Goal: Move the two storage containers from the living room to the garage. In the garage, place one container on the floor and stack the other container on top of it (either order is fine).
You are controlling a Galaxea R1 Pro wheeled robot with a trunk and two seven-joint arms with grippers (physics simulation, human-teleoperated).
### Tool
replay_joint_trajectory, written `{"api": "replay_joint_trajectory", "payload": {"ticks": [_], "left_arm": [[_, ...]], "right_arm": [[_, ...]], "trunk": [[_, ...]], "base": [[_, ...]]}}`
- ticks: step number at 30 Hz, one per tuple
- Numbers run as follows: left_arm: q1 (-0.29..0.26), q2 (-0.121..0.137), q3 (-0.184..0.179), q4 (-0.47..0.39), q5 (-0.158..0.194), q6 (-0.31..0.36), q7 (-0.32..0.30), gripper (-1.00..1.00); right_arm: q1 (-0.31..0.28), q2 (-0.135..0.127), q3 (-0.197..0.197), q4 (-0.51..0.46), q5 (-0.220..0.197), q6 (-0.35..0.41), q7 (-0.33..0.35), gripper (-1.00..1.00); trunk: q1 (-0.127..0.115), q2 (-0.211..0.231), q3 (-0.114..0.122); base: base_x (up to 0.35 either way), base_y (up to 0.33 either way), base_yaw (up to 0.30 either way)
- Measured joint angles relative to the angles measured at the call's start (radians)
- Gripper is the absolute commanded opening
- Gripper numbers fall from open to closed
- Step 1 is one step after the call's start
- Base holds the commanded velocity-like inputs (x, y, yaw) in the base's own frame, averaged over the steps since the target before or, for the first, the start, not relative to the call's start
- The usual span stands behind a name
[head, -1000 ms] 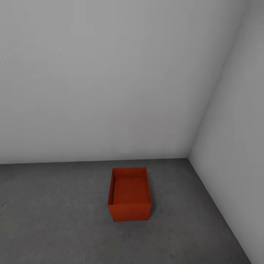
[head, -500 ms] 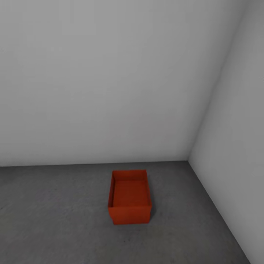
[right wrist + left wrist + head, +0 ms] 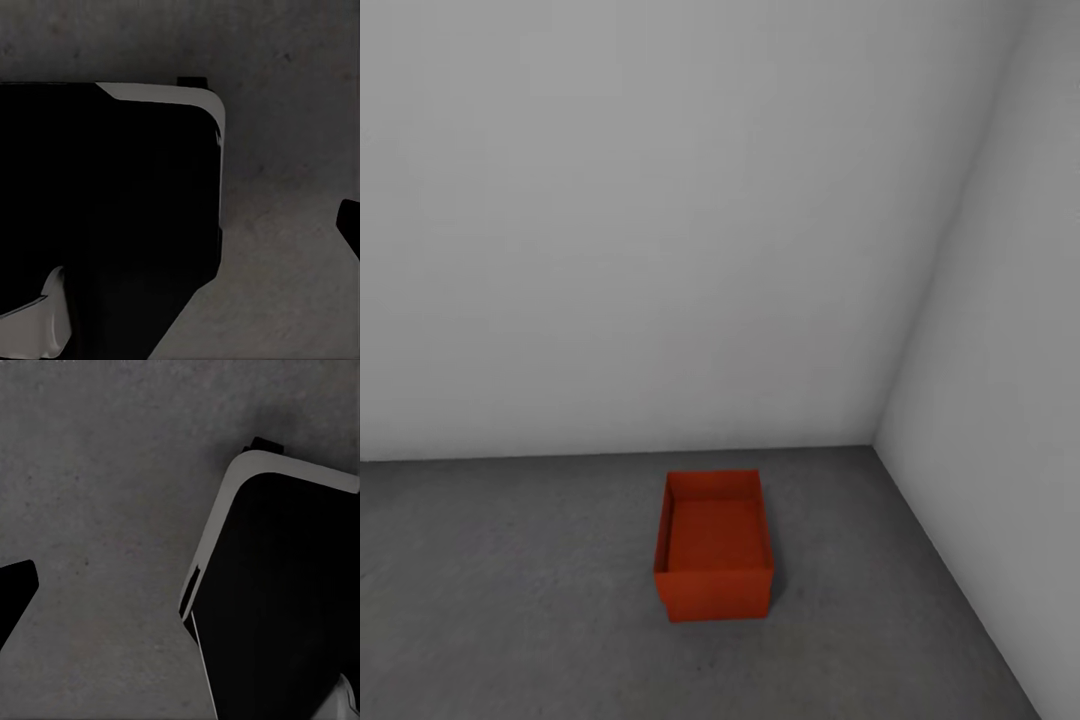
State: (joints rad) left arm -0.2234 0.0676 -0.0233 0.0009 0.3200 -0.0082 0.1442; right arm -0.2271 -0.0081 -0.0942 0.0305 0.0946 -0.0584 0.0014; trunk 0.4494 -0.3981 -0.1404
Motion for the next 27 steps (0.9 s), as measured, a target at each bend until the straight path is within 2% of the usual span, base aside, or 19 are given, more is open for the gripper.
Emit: {"api": "replay_joint_trajectory", "payload": {"ticks": [27], "left_arm": [[0.003, -0.004, -0.001, -0.001, -0.005, 0.000, 0.000, 1.00]], "right_arm": [[0.000, 0.001, 0.000, 0.000, 0.001, -0.002, 0.000, 1.00]], "trunk": [[0.000, 0.000, 0.044]], "base": [[0.000, 0.000, 0.000]]}}
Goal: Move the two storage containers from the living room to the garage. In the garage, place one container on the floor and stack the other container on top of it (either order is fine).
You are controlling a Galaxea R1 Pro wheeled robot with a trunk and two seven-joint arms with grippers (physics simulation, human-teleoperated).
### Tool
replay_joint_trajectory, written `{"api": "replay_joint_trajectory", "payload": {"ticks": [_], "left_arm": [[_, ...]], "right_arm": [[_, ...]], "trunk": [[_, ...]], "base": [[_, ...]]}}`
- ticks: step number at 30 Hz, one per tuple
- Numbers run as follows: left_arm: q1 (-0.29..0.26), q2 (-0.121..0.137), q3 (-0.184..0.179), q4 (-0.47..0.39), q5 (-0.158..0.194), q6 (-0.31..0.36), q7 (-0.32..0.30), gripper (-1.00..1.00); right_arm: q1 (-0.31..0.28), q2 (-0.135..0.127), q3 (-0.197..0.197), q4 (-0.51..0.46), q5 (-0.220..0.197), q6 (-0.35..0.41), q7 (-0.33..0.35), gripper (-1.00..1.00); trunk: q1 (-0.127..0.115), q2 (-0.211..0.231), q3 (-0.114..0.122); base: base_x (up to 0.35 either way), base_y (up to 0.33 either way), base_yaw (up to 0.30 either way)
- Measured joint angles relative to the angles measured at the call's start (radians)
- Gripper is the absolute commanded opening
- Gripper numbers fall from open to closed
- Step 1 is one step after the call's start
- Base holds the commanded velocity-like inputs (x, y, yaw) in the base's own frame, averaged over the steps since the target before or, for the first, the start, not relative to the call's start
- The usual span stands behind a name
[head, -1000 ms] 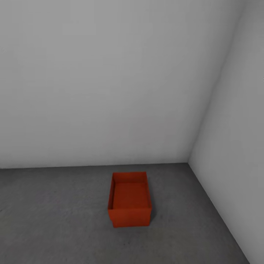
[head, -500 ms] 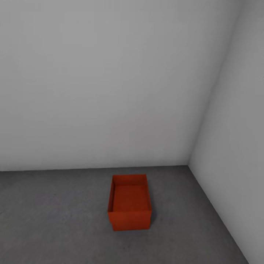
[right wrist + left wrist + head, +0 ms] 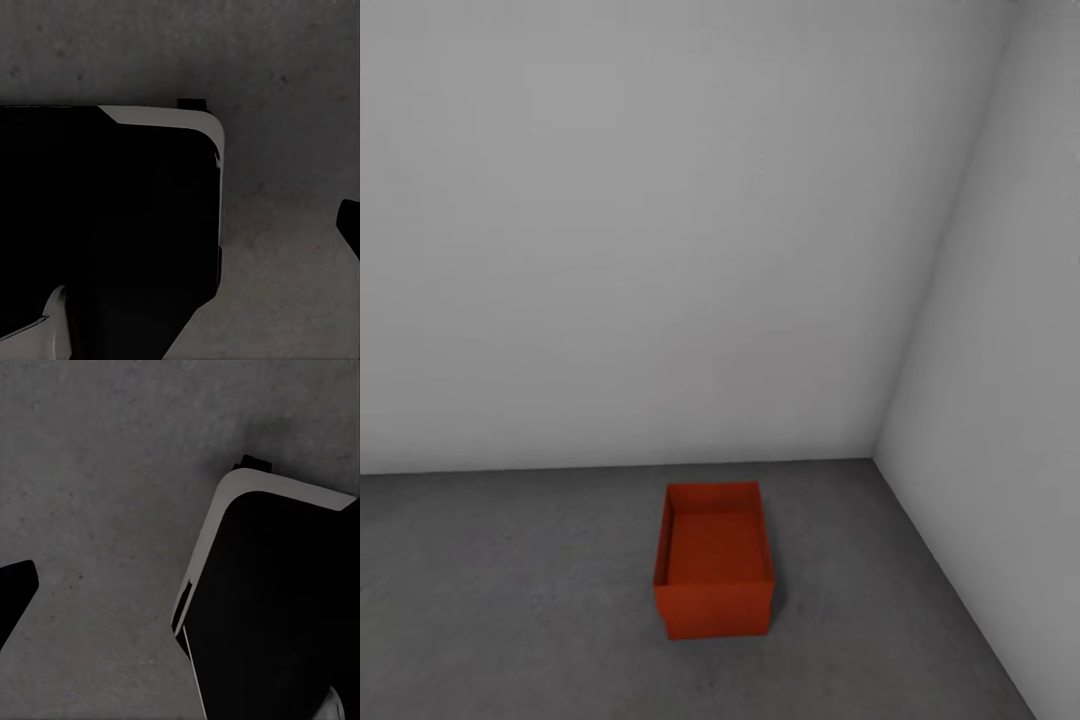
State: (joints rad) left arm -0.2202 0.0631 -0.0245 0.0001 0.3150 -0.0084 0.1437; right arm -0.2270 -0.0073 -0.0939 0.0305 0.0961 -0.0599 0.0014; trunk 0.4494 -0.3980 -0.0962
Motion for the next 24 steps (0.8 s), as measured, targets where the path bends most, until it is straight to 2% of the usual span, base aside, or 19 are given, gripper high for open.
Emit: {"api": "replay_joint_trajectory", "payload": {"ticks": [24], "left_arm": [[0.002, -0.011, 0.001, 0.001, 0.001, -0.027, 0.001, 1.00]], "right_arm": [[0.000, -0.003, 0.001, 0.000, 0.007, -0.001, 0.001, 1.00]], "trunk": [[0.000, 0.000, 0.039]], "base": [[0.000, 0.000, 0.000]]}}
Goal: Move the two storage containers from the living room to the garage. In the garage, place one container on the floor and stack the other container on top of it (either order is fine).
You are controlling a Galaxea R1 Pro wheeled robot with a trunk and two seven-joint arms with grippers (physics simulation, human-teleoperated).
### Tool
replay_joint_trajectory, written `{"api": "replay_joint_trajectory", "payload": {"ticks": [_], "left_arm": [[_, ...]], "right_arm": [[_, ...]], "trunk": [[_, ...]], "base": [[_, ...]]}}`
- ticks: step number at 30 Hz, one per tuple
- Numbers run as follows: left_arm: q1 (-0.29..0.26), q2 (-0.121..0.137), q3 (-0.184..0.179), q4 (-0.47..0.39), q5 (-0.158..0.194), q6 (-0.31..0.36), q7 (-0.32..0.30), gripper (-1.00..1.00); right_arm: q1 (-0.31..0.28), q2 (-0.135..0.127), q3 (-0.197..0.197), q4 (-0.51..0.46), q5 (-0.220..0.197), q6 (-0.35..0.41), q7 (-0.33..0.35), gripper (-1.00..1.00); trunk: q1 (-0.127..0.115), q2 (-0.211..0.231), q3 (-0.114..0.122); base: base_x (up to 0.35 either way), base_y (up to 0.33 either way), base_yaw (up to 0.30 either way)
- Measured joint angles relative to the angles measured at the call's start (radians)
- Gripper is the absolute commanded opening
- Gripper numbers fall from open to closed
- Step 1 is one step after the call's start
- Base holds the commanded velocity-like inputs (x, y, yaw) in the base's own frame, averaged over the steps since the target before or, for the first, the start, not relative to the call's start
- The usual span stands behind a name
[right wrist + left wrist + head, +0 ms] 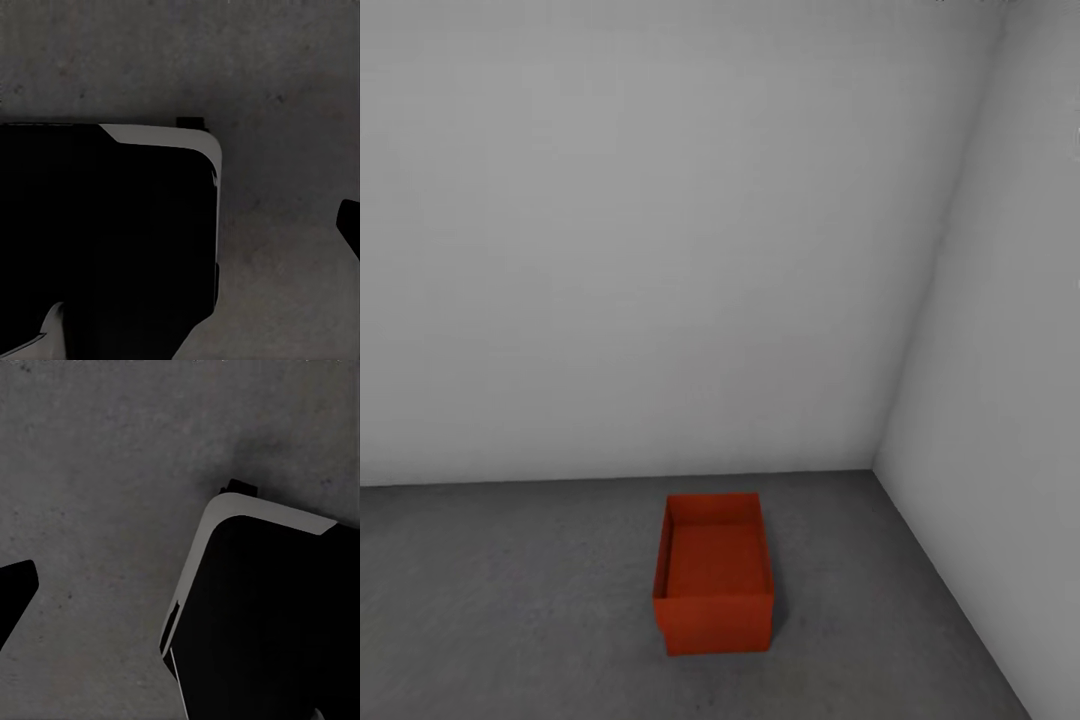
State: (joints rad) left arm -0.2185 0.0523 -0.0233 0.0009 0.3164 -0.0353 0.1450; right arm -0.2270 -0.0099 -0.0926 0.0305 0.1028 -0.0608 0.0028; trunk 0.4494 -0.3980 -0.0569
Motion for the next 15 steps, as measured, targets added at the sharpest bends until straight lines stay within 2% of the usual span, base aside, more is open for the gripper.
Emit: {"api": "replay_joint_trajectory", "payload": {"ticks": [15], "left_arm": [[0.000, -0.001, 0.000, 0.000, -0.001, -0.002, -0.001, 1.00]], "right_arm": [[0.000, 0.001, 0.000, 0.000, 0.003, 0.000, 0.000, 1.00]], "trunk": [[0.000, 0.000, 0.025]], "base": [[0.000, 0.000, 0.000]]}}
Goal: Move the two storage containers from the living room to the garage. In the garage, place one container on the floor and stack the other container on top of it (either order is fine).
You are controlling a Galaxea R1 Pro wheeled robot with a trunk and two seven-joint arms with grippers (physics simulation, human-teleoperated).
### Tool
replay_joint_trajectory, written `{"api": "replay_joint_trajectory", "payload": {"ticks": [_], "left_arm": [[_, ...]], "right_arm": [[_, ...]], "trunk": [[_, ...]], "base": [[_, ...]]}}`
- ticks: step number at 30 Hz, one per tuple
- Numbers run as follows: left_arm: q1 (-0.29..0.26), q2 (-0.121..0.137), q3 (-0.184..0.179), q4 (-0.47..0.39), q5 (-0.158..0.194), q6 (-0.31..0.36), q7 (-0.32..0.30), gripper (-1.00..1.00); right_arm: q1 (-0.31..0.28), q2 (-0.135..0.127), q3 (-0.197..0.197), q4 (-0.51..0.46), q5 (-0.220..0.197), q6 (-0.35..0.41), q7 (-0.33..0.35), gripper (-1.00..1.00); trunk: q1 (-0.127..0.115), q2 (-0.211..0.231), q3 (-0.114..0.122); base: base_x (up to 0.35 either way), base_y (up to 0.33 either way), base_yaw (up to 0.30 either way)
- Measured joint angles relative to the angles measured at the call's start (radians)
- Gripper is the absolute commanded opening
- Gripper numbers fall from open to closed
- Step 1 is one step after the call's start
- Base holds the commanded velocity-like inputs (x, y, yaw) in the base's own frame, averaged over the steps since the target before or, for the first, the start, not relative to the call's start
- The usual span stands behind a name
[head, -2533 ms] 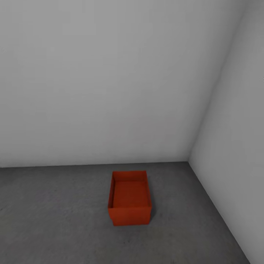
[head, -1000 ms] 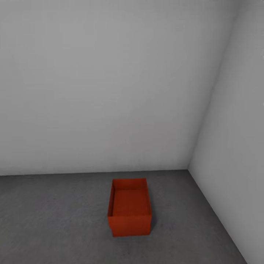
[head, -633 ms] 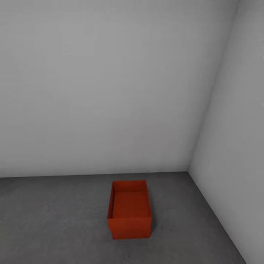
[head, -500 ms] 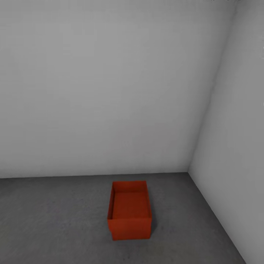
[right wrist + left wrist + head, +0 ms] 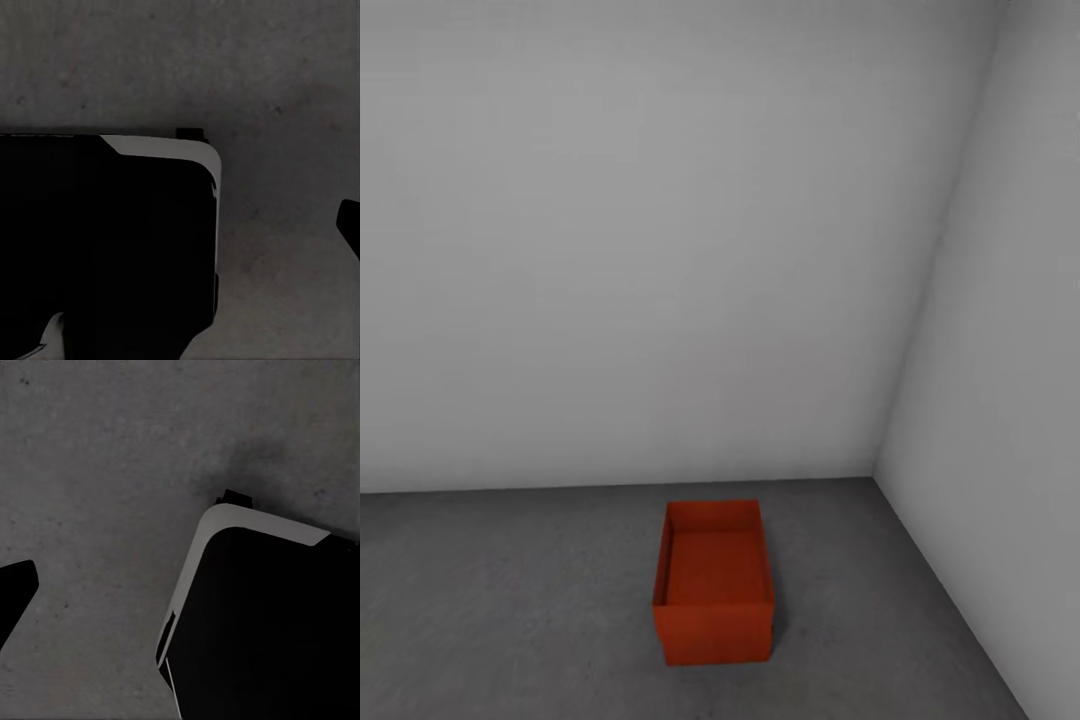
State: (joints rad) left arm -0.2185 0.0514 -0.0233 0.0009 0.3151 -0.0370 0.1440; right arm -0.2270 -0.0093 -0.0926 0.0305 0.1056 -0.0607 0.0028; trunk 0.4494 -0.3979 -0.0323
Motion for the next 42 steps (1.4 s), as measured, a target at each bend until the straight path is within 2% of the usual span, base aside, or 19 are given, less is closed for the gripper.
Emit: {"api": "replay_joint_trajectory", "payload": {"ticks": [18, 24, 42], "left_arm": [[-0.001, -0.003, -0.001, 0.000, 0.000, 0.001, 0.000, 1.00], [-0.001, -0.018, -0.001, -0.001, 0.000, 0.001, 0.000, 1.00], [-0.001, -0.016, -0.002, -0.012, -0.005, -0.002, 0.001, 1.00]], "right_arm": [[-0.001, -0.001, 0.004, 0.000, 0.002, 0.001, -0.001, 1.00], [-0.001, -0.002, 0.004, -0.001, 0.002, 0.000, -0.001, 1.00], [-0.001, -0.003, 0.006, -0.001, 0.001, 0.004, -0.015, 1.00]], "trunk": [[0.000, -0.001, 0.028], [0.000, -0.002, 0.037], [0.000, -0.001, 0.039]], "base": [[0.000, 0.000, 0.000], [0.000, 0.000, 0.000], [0.000, 0.000, 0.000]]}}
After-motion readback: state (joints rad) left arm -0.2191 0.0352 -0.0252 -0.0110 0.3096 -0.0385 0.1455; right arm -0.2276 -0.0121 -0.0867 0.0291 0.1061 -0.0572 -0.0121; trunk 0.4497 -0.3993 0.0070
